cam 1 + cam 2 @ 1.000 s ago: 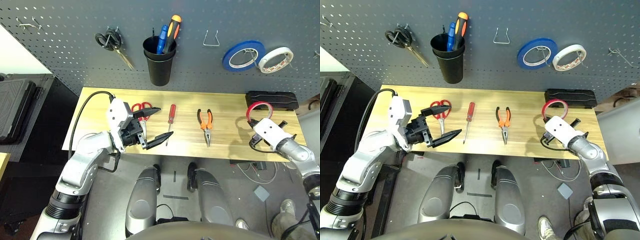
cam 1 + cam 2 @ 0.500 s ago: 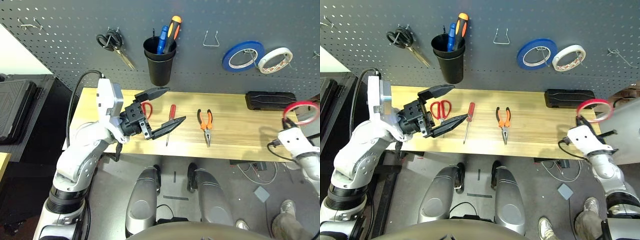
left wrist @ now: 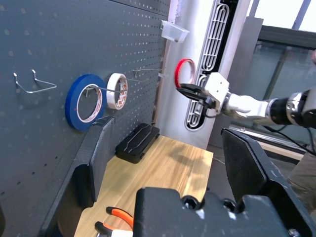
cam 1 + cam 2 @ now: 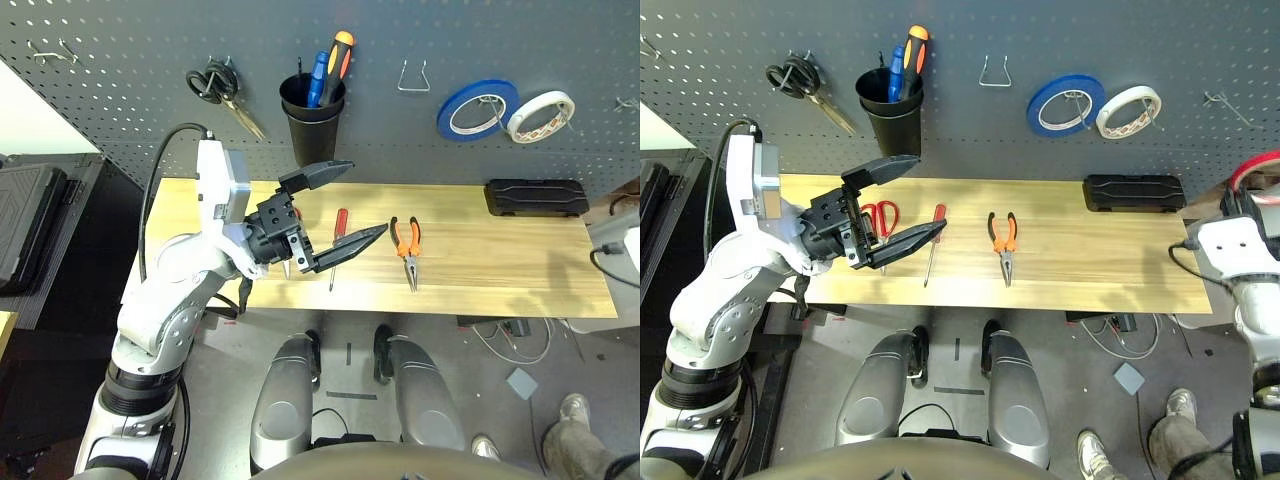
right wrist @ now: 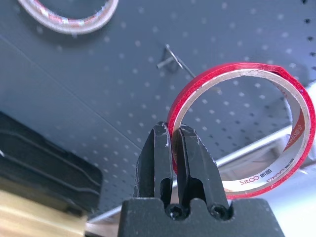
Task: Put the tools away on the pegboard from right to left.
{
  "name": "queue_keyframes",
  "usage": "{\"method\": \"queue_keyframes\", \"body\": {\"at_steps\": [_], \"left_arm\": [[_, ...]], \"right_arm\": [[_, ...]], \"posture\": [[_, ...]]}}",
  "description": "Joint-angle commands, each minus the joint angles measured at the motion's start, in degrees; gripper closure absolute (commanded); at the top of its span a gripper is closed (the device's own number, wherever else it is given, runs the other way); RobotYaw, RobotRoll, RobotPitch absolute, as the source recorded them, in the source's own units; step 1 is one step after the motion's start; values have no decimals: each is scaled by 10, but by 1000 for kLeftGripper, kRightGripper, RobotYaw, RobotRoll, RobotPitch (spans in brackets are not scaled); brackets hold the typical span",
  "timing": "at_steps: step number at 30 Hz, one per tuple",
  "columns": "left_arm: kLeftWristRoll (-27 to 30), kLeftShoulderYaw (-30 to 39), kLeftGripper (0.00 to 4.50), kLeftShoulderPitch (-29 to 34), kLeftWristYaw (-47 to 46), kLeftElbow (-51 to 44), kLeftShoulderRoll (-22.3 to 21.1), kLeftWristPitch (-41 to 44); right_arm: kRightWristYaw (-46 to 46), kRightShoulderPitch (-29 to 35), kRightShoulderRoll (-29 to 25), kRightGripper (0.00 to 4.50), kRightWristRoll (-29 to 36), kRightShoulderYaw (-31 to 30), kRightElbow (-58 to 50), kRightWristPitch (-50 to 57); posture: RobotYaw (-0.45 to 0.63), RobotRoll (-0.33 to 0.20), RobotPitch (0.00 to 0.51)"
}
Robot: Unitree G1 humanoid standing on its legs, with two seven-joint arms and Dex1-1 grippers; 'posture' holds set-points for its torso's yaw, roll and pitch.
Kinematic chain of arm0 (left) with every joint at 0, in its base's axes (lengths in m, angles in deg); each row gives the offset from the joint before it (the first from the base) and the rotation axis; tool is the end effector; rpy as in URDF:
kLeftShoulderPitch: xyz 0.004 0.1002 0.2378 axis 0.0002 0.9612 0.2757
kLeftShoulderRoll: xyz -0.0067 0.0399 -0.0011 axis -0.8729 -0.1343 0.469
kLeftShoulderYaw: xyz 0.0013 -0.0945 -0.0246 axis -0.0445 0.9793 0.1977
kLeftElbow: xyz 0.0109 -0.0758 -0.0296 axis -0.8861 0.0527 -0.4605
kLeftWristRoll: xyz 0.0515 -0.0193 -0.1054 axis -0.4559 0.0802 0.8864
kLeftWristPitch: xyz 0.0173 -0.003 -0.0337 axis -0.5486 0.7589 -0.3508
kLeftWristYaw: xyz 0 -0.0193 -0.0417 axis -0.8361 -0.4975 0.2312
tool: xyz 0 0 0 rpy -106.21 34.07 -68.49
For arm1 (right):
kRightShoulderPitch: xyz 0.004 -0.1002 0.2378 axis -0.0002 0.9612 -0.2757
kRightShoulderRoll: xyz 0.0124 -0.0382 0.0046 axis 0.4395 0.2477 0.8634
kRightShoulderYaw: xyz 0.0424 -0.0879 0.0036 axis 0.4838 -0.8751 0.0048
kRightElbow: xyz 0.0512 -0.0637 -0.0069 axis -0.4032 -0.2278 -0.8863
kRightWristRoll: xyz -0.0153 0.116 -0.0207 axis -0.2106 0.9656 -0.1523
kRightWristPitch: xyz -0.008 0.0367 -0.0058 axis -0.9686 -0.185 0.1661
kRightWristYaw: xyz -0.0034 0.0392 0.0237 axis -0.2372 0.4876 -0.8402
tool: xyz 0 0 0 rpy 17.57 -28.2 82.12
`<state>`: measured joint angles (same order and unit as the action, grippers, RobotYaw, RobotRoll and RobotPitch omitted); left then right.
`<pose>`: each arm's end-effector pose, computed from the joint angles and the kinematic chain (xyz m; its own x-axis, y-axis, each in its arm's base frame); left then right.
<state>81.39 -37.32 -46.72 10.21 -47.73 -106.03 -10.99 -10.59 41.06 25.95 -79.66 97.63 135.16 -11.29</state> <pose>0.2242 0.1513 0.2064 0.2997 -0.9300 0.2130 0.8980 0.3503 0.2663 0.2239 -0.3841 0.0954 0.9432 -0.1201 0.3097 0.3094 0.6565 -0.6880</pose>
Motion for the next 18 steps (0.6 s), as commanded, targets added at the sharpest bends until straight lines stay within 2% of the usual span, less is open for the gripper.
{"method": "queue_keyframes", "body": {"at_steps": [1, 12, 18], "left_arm": [[-5, -10, 0, -4, 12, 9, -2, -4], [-4, -6, 0, -3, 4, -4, -9, 4], [-3, -5, 0, -2, -2, -5, -11, 7]], "right_arm": [[-63, -37, -1, 4458, 22, 4, 29, 34], [-153, -198, 11, 4458, 19, -13, 74, 199], [-160, -268, 24, 4458, 10, -25, 93, 275]], "posture": [[167, 0, 211], [189, 0, 216], [195, 0, 220]]}}
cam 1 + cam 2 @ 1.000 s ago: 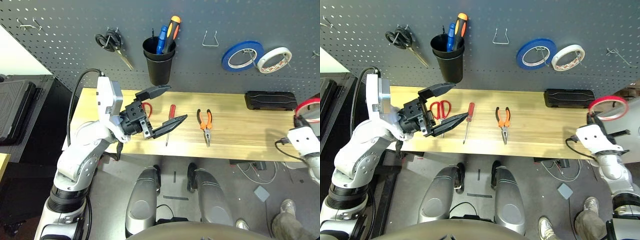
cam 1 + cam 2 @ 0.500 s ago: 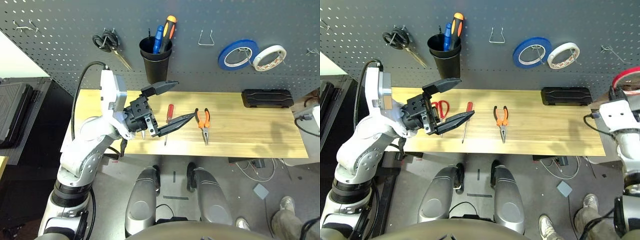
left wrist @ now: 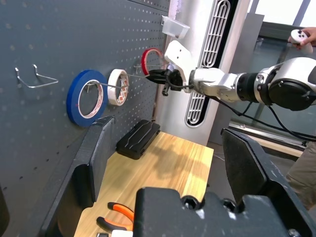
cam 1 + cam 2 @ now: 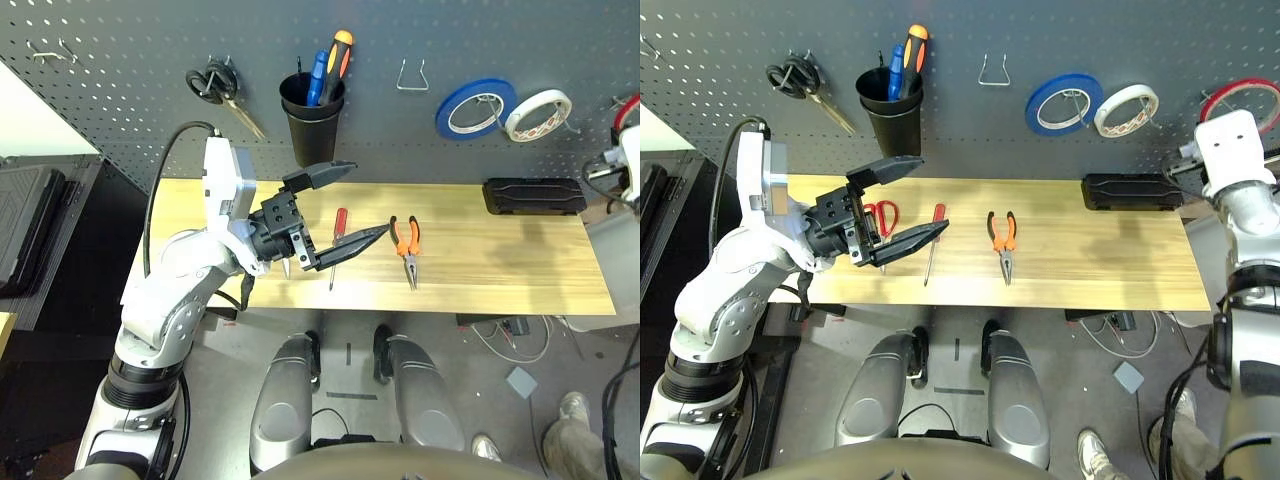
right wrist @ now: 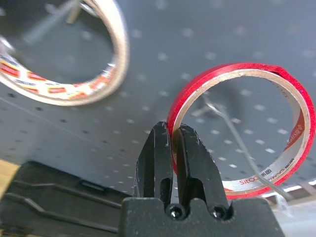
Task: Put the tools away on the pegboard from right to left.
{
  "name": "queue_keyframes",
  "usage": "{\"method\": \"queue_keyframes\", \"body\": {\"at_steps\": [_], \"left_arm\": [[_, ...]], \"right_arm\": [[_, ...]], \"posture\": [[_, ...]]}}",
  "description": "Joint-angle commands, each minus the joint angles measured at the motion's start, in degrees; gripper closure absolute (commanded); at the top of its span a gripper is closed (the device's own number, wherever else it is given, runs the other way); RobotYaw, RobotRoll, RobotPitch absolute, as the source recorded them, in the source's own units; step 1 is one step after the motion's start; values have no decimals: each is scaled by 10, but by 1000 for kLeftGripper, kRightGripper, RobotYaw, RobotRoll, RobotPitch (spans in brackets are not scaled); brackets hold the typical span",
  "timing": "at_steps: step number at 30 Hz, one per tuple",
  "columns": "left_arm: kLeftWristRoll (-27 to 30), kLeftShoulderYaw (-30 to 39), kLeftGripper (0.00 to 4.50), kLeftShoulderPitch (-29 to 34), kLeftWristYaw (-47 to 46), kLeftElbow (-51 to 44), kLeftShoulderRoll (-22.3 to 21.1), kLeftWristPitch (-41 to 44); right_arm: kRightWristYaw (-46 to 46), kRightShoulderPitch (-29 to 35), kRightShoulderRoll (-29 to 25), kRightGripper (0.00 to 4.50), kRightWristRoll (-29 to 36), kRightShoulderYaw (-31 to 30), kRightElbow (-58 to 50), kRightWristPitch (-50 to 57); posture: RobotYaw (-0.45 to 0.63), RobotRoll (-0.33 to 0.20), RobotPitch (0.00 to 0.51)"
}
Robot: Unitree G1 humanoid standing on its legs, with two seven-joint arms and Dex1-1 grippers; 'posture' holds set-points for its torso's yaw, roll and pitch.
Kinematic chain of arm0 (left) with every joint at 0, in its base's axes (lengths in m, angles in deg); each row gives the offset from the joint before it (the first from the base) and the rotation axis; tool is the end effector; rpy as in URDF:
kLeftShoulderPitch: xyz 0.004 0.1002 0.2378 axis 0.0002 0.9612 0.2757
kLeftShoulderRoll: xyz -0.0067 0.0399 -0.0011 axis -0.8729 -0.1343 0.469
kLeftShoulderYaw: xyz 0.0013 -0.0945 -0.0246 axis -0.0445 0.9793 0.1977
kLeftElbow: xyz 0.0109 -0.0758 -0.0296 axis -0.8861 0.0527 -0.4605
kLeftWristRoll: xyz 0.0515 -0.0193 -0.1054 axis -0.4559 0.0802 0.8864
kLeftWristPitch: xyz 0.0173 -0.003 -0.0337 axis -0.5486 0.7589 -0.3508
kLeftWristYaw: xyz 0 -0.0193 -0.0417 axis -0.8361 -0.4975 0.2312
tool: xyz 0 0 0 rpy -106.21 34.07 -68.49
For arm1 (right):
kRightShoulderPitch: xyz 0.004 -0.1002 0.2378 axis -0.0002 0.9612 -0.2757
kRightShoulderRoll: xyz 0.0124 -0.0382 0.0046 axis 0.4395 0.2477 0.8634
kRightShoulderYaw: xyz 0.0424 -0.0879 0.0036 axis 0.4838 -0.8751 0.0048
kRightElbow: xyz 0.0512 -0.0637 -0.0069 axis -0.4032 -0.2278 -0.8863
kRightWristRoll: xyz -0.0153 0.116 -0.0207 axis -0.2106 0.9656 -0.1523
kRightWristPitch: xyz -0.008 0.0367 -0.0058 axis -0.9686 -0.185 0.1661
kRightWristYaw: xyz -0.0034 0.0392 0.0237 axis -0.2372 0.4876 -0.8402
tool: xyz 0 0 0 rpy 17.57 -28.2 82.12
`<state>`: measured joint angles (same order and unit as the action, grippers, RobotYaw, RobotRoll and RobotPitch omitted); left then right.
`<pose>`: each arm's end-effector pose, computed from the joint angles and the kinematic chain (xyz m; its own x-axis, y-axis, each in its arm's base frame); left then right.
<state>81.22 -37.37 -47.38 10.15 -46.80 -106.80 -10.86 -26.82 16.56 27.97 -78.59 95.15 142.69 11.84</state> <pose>0.2269 0.1529 0.2069 0.3103 -0.9299 0.1972 0.8952 0.3557 0.2686 0.2988 -0.3640 0.1573 0.9870 -0.1199 0.1071 0.1600 0.7957 -0.5841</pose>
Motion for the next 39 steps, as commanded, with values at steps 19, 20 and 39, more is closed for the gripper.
{"method": "queue_keyframes", "body": {"at_steps": [19, 20, 39], "left_arm": [[-10, -7, 0, 47, 8, -23, -55, 28], [-19, -13, 0, 48, 13, -19, -68, 33], [-207, -111, 0, 48, 45, 65, -171, 56]], "right_arm": [[-8, 232, 84, 35, 82, 40, -132, -162], [-17, 248, 96, 35, 90, 39, -156, -145], [-59, 329, 219, 35, 178, -16, -572, 549]], "posture": [[218, 0, 244], [213, 0, 243], [211, 0, 261]]}}
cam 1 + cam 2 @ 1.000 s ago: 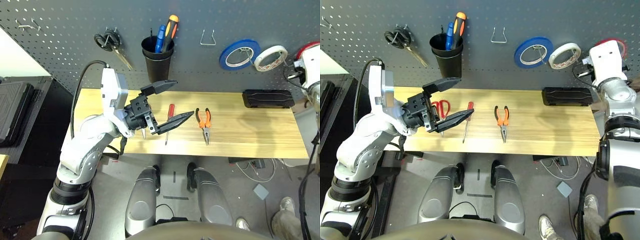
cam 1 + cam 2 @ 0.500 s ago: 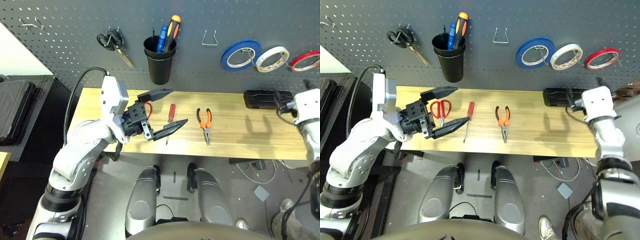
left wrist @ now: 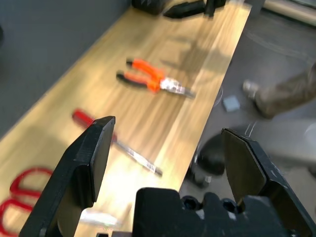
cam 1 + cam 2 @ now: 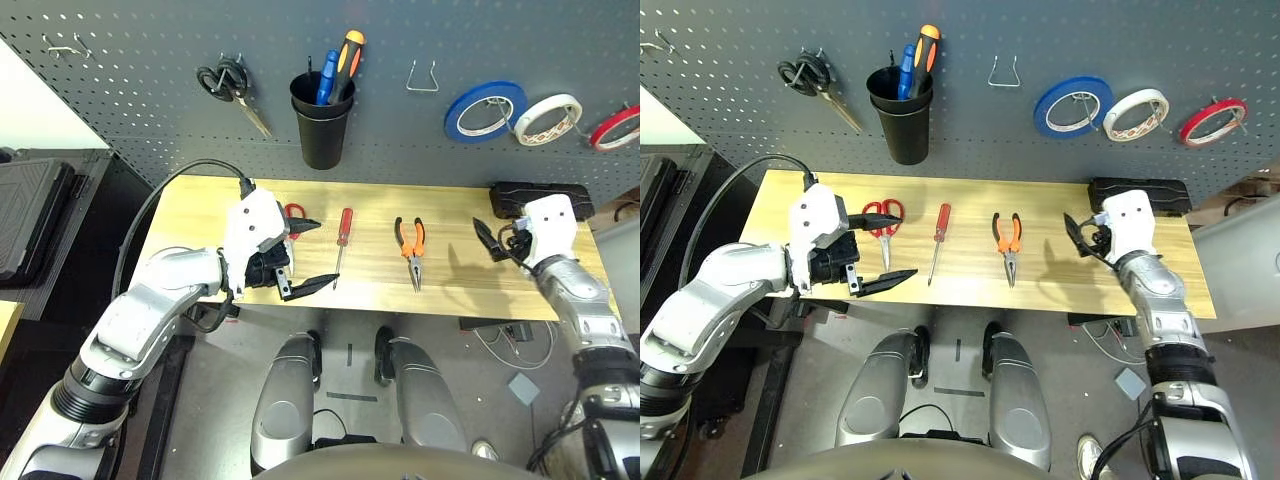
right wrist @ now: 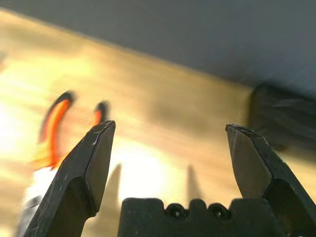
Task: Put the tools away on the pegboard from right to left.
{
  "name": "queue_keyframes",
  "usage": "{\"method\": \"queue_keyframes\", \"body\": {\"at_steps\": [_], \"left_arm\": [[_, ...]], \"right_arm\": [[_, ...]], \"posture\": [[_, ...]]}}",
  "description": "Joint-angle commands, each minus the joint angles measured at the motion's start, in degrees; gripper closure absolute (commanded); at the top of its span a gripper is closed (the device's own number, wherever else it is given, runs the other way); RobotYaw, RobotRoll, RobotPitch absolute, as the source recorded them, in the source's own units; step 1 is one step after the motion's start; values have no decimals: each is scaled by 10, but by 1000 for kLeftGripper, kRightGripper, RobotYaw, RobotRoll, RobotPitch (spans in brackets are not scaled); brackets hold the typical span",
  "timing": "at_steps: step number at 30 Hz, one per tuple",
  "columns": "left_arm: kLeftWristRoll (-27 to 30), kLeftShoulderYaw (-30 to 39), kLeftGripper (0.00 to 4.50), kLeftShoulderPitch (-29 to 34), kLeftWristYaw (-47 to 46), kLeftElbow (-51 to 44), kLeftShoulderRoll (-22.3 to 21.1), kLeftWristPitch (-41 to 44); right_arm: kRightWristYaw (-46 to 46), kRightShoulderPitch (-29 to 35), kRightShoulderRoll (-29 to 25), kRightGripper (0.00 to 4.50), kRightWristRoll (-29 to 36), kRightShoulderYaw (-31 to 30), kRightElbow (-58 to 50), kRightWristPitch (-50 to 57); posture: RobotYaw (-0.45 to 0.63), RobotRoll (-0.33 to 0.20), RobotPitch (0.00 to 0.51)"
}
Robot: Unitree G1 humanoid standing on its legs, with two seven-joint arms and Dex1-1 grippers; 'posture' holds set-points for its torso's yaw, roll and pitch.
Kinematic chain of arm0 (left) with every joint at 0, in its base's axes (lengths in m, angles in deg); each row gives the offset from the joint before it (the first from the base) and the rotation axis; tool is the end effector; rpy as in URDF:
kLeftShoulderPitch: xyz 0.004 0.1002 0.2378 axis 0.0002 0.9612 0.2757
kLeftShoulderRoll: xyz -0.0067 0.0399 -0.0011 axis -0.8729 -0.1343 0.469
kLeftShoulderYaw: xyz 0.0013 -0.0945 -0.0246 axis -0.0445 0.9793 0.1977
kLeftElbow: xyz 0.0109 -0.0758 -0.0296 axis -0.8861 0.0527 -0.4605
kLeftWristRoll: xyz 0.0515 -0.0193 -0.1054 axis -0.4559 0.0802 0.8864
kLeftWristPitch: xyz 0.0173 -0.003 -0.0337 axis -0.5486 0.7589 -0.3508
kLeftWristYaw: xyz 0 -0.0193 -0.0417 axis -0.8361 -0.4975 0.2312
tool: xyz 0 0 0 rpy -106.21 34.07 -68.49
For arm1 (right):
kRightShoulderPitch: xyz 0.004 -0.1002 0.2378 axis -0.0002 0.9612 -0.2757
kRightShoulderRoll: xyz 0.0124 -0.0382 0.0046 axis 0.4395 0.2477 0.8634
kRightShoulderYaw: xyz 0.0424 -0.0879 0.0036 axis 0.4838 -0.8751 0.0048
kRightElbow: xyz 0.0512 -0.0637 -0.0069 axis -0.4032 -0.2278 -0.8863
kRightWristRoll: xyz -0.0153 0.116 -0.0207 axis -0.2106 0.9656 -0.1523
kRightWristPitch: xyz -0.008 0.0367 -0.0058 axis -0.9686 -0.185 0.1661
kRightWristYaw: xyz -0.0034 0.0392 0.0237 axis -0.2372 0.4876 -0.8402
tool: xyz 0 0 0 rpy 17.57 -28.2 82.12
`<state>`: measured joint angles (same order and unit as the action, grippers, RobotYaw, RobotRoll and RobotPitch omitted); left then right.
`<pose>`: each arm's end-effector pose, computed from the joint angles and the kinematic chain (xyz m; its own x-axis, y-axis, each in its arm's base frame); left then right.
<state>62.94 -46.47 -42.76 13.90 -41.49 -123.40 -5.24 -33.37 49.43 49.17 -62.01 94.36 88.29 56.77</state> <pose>0.2320 0.1784 0.1665 0.4366 -0.7984 -0.4146 0.8919 0.3236 0.3160 0.2634 -0.2581 0.0685 0.9363 0.1712 -0.3065 -0.2029 0.9764 -0.0743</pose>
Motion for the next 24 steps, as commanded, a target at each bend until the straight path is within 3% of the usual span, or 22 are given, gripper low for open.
{"method": "queue_keyframes", "body": {"at_steps": [1, 7, 12, 24], "left_arm": [[-31, -21, 0, 0, 6, 16, -3, -1], [-58, -26, 0, -11, 7, 34, 3, 1], [-73, -30, 0, -15, 9, 44, 5, 2], [-101, -27, 0, -19, 7, 59, 11, 13]], "right_arm": [[9, -4, 10, 35, 15, -11, -38, 132], [45, -41, 54, 35, 19, -22, -60, 286], [75, -77, 97, 35, 5, -33, -28, 338], [133, -203, 143, 35, -47, -48, 192, 305]], "posture": [[214, 0, 264], [220, 0, 270], [228, 0, 276], [262, 0, 289]]}}
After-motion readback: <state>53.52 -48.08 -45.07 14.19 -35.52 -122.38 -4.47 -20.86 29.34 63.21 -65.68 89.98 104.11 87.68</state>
